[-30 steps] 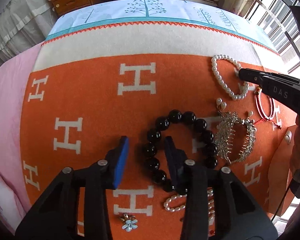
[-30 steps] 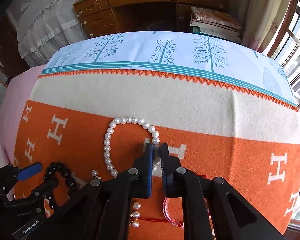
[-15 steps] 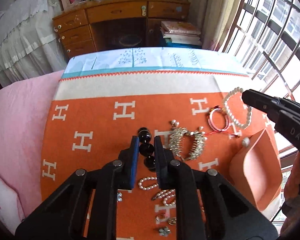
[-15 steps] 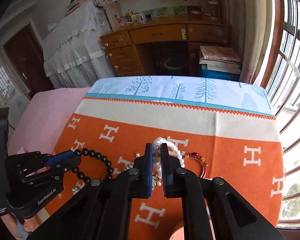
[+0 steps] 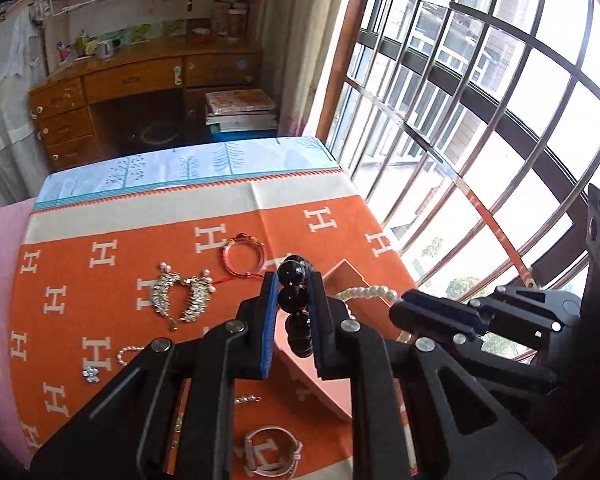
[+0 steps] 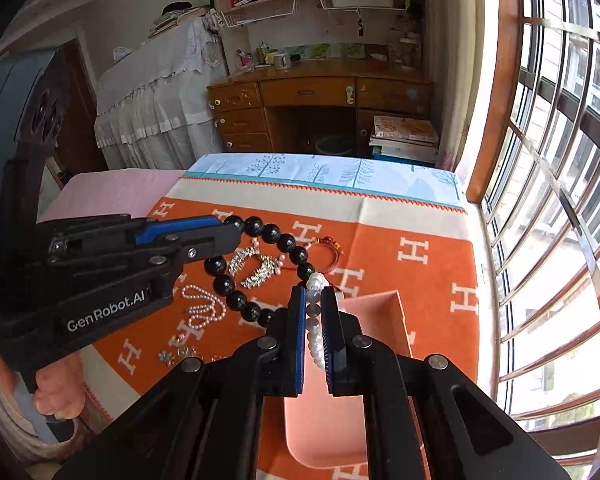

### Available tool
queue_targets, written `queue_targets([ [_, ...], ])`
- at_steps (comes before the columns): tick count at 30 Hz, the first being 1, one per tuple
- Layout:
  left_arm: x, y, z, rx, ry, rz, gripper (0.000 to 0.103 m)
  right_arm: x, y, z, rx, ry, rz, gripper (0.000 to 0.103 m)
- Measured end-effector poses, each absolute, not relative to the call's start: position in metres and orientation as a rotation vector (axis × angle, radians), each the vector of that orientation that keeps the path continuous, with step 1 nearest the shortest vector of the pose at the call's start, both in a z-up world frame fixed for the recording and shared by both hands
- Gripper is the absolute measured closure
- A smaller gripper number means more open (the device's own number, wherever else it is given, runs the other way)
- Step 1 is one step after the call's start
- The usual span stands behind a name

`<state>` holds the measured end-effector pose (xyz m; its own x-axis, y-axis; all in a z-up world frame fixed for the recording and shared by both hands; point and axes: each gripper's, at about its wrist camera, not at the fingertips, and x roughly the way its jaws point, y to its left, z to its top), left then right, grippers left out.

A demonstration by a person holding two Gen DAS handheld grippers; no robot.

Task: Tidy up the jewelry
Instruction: 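Carry both bracelets into the pink box and open both tools, then withdraw both open tools from the pink box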

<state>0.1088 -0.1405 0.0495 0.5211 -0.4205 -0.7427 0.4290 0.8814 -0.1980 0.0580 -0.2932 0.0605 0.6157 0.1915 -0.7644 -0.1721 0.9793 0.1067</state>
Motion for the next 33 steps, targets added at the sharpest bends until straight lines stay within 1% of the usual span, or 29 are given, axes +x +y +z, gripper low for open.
queue_targets([
  [4, 0.102, -0.174, 0.026, 0.038, 0.938, -0.548, 0.091, 0.029, -0.322, 0.029, 0.085, 0.927, 0.179, 0.096],
  [10, 0.111, -0.196, -0.019, 0.055, 1.017, -0.576, 0.091, -0.001, -0.343, -0.013, 0.195, 0.958, 0.167, 0.096],
  [15, 0.120, -0.201, -0.049, 0.072, 1.069, -0.568, 0.091, 0.001, -0.348, -0.049, 0.280, 0.980, 0.169, 0.096],
  [19, 0.120, -0.201, -0.063, 0.084, 1.070, -0.562, 0.090, 0.017, -0.343, -0.070, 0.260, 0.970, 0.103, 0.095],
  [21, 0.120, -0.199, -0.064, 0.079, 1.079, -0.563, 0.089, 0.018, -0.345, -0.079, 0.265, 0.975, 0.076, 0.093],
  [22, 0.120, -0.199, -0.066, 0.076, 1.088, -0.565, 0.085, 0.019, -0.346, -0.083, 0.270, 0.978, 0.066, 0.090],
  [23, 0.120, -0.199, -0.067, 0.078, 1.094, -0.565, 0.078, 0.024, -0.346, -0.088, 0.270, 0.982, 0.054, 0.085],
  [24, 0.119, -0.198, -0.068, 0.085, 1.097, -0.559, 0.073, 0.023, -0.347, -0.092, 0.264, 0.987, 0.036, 0.082],
  [25, 0.118, -0.198, -0.069, 0.097, 1.095, -0.551, 0.066, 0.024, -0.348, -0.097, 0.260, 0.987, 0.021, 0.076],
  [26, 0.117, -0.197, -0.068, 0.102, 1.088, -0.549, 0.063, 0.024, -0.348, -0.101, 0.260, 0.982, 0.009, 0.072],
  [27, 0.115, -0.197, -0.067, 0.105, 1.082, -0.549, 0.061, 0.023, -0.350, -0.103, 0.263, 0.977, 0.006, 0.071],
  [33, 0.099, -0.195, -0.061, 0.139, 1.057, -0.558, 0.059, 0.007, -0.347, -0.101, 0.257, 0.946, 0.018, 0.071],
])
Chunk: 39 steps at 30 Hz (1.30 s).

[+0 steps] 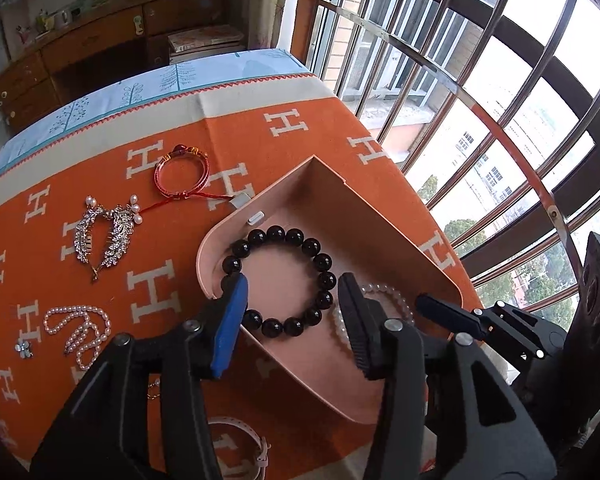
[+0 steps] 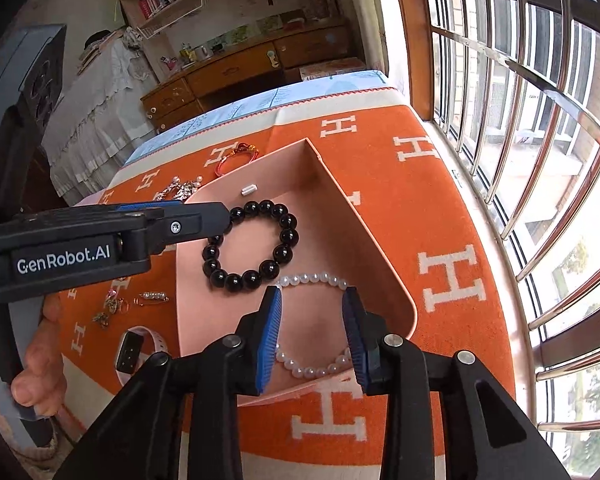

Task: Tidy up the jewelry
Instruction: 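Withdraw both open tools from the pink box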

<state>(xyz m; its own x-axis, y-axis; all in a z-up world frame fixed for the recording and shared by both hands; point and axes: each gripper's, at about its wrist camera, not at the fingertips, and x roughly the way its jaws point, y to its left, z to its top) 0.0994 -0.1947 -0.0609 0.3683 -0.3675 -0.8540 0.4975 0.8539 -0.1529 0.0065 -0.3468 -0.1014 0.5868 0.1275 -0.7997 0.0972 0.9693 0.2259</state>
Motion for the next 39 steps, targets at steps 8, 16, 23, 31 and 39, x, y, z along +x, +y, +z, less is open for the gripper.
queue_targets([
  [8, 0.085, -0.166, -0.055, 0.111, 1.043, -0.508, 0.059, -0.005, -0.329, -0.087, 0.222, 0.910, 0.038, 0.071],
  [16, 0.071, -0.116, -0.054, 0.067, 1.030, -0.408, 0.059, -0.013, -0.314, -0.077, 0.208, 0.880, 0.055, 0.071],
  [23, 0.058, -0.067, -0.040, 0.009, 0.969, -0.328, 0.059, -0.012, -0.293, -0.065, 0.157, 0.861, 0.082, 0.071],
  [31, 0.049, -0.015, -0.036, -0.027, 0.994, -0.251, 0.059, -0.001, -0.244, -0.030, 0.058, 0.844, 0.183, 0.071],
  [39, 0.048, 0.035, -0.026, -0.057, 0.987, -0.183, 0.059, 0.027, -0.190, 0.008, 0.005, 0.879, 0.307, 0.070],
])
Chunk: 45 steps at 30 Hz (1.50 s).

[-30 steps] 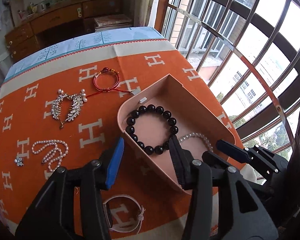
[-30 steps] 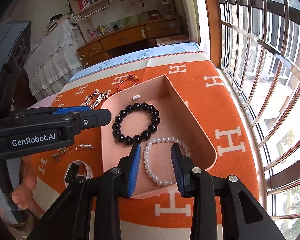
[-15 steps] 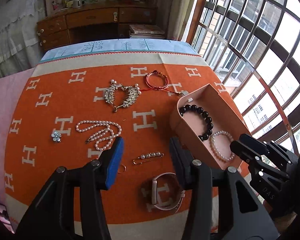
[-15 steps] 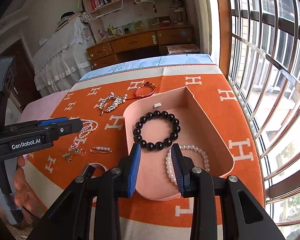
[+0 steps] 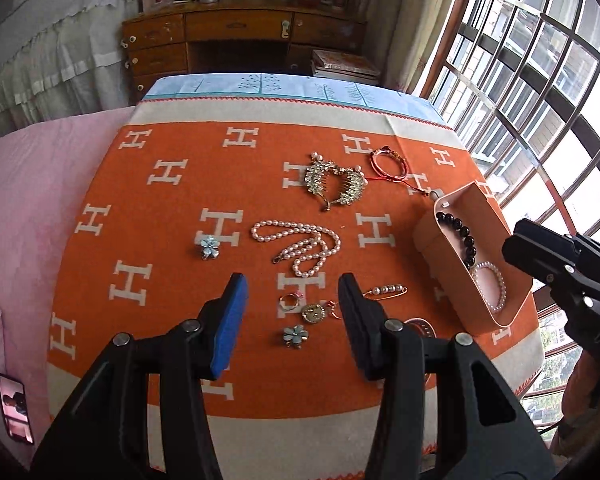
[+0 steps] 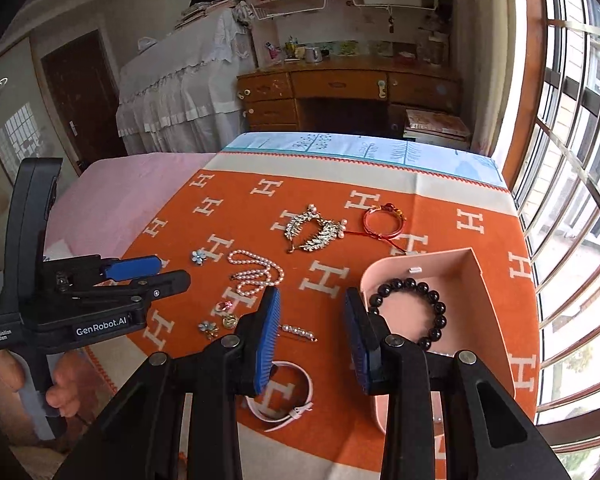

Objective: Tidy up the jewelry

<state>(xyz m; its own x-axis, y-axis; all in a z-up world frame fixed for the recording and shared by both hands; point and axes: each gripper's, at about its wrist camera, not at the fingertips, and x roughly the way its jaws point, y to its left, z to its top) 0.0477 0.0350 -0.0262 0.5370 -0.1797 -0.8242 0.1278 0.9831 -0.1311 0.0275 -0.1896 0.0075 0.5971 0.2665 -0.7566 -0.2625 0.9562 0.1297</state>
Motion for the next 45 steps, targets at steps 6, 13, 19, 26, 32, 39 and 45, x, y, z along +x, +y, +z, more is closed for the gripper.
queue_targets([
  [6, 0.055, 0.076, -0.010, -0.049, 0.962, -0.110, 0.059, 0.067, -0.163, 0.044, -0.001, 0.936, 0.371, 0.070],
  [13, 0.071, 0.110, -0.001, -0.076, 0.938, -0.079, 0.050, 0.122, -0.135, 0.073, -0.018, 0.994, 0.412, 0.062],
  [19, 0.098, 0.124, -0.031, -0.144, 1.026, -0.085, 0.049, 0.167, -0.107, 0.036, -0.039, 1.127, 0.450, 0.054],
  [26, 0.128, 0.121, -0.078, -0.194, 1.139, -0.102, 0.049, 0.202, -0.083, -0.039, -0.071, 1.289, 0.511, 0.054],
  [32, 0.145, 0.115, -0.103, -0.186, 1.184, -0.102, 0.049, 0.216, -0.068, -0.085, -0.130, 1.343, 0.564, 0.054],
  [39, 0.158, 0.111, -0.123, -0.164, 1.220, -0.090, 0.049, 0.219, -0.052, -0.113, -0.258, 1.349, 0.616, 0.054],
  [45, 0.163, 0.105, -0.132, -0.126, 1.226, -0.095, 0.049, 0.210, -0.038, -0.121, -0.436, 1.267, 0.622, 0.068],
])
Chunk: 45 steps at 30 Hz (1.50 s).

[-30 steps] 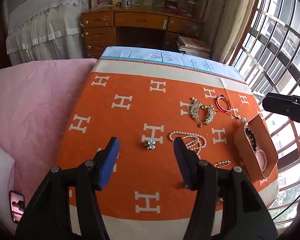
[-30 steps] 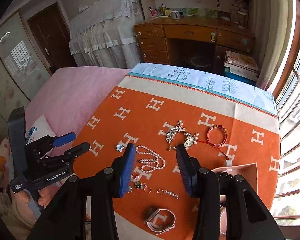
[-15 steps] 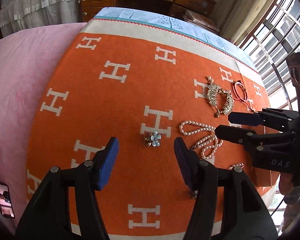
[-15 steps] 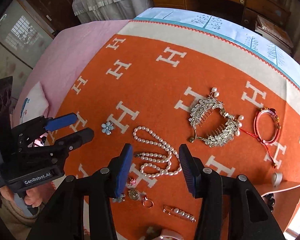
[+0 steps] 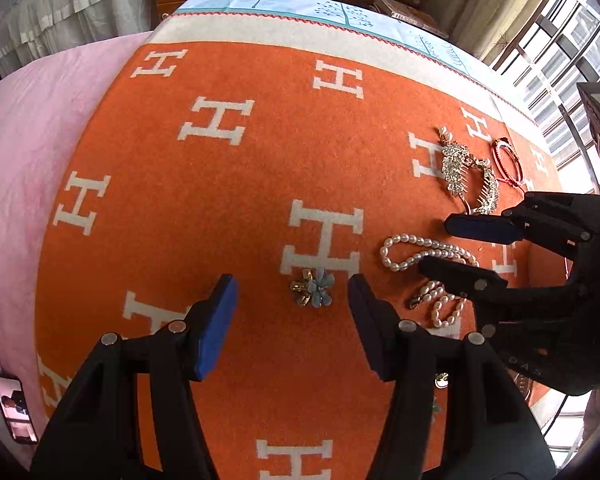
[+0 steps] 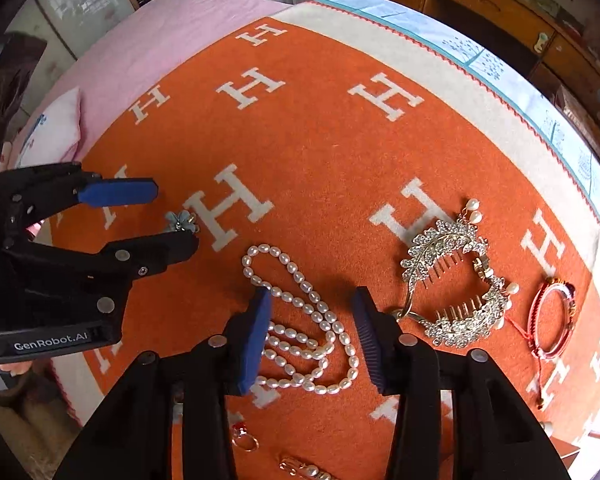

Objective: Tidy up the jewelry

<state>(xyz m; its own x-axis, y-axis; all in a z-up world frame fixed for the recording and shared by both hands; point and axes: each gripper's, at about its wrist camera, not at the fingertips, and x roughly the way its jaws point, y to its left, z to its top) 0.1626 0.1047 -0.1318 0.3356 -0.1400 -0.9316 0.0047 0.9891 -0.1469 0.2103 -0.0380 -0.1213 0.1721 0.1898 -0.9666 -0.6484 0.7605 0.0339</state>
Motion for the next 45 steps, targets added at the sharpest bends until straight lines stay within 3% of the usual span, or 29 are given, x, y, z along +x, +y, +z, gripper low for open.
queue_targets([
  [4, 0.163, 0.099, -0.133, -0.079, 1.212, -0.089, 0.049, 0.204, -0.037, -0.120, -0.484, 1.232, 0.616, 0.093],
  [7, 0.163, 0.096, -0.133, -0.059, 1.206, -0.083, 0.049, 0.201, -0.041, -0.118, -0.460, 1.225, 0.603, 0.094],
  [9, 0.163, 0.095, -0.133, -0.050, 1.201, -0.085, 0.050, 0.200, -0.048, -0.113, -0.386, 1.229, 0.604, 0.102],
  [12, 0.161, 0.092, -0.132, -0.022, 1.192, -0.076, 0.066, 0.200, -0.060, -0.102, -0.252, 1.226, 0.614, 0.103],
  [14, 0.160, 0.092, -0.131, -0.014, 1.186, -0.077, 0.083, 0.197, -0.071, -0.090, -0.190, 1.200, 0.608, 0.103],
  [17, 0.158, 0.092, -0.129, -0.017, 1.175, -0.078, 0.089, 0.195, -0.085, -0.075, -0.121, 1.175, 0.615, 0.103],
  [24, 0.147, 0.090, -0.117, 0.010, 1.137, -0.073, 0.089, 0.212, -0.105, -0.069, -0.033, 1.194, 0.550, 0.103],
  [27, 0.143, 0.088, -0.116, 0.030, 1.143, -0.063, 0.089, 0.228, -0.121, -0.076, 0.052, 1.235, 0.482, 0.093],
  [29, 0.142, 0.087, -0.116, 0.031, 1.144, -0.071, 0.088, 0.236, -0.130, -0.081, 0.086, 1.247, 0.439, 0.081],
  [36, 0.146, 0.090, -0.123, 0.001, 1.186, -0.083, 0.086, 0.247, -0.146, -0.098, 0.136, 1.290, 0.378, 0.081],
  [41, 0.146, 0.087, -0.120, -0.007, 1.179, -0.094, 0.061, 0.245, -0.151, -0.097, 0.150, 1.292, 0.370, 0.081],
  [45, 0.144, 0.084, -0.114, -0.007, 1.168, -0.104, 0.059, 0.236, -0.153, -0.091, 0.159, 1.300, 0.401, 0.081],
])
